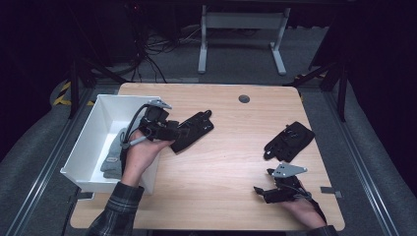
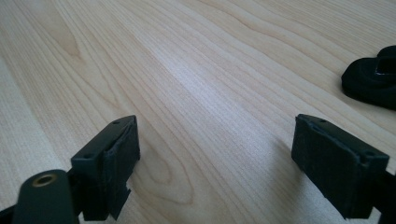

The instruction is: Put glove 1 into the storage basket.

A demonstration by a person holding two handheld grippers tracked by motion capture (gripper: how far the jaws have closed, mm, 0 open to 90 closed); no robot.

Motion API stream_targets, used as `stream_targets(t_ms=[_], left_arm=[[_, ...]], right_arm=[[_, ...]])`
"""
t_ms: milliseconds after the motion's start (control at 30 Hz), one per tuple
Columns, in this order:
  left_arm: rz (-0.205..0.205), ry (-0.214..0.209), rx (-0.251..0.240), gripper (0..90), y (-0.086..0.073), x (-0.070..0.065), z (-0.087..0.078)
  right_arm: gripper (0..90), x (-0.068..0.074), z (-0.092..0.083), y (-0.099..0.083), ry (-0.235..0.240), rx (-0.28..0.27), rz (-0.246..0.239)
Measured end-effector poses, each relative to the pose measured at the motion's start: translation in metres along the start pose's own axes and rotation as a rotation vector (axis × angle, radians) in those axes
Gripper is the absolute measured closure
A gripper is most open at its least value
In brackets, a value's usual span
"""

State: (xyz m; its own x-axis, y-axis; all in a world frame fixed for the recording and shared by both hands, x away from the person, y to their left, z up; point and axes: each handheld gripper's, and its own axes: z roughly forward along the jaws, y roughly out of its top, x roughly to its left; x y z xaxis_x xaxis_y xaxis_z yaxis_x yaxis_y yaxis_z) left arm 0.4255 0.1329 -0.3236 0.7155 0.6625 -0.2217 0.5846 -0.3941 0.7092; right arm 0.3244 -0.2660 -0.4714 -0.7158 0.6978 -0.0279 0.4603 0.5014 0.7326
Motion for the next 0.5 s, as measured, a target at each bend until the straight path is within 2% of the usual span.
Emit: stream_targets(t_ms=[200, 333, 433, 500], left_arm=[[0.019, -0.009, 0.014, 73.7, 0.006, -0.013, 0.022], [0.031, 0.006, 0.028, 86.0, 0.008, -0.017, 0.036], [0.022, 0.008, 0.033, 89.5, 0.01, -0.016, 0.046], [0.022, 0.031, 0.045, 89.7, 0.01, -0.014, 0.057]], right_arm=[[15.9, 0.0, 0.0, 0.0, 0.003, 0.0, -0.001], [15.9, 0.0, 0.0, 0.0, 0.005, 0.001, -0.001], [15.9, 0.0, 0.0, 0.0, 0.006, 0.001, -0.004], [15.9, 0.0, 0.0, 0.0, 0.006, 0.002, -0.004]])
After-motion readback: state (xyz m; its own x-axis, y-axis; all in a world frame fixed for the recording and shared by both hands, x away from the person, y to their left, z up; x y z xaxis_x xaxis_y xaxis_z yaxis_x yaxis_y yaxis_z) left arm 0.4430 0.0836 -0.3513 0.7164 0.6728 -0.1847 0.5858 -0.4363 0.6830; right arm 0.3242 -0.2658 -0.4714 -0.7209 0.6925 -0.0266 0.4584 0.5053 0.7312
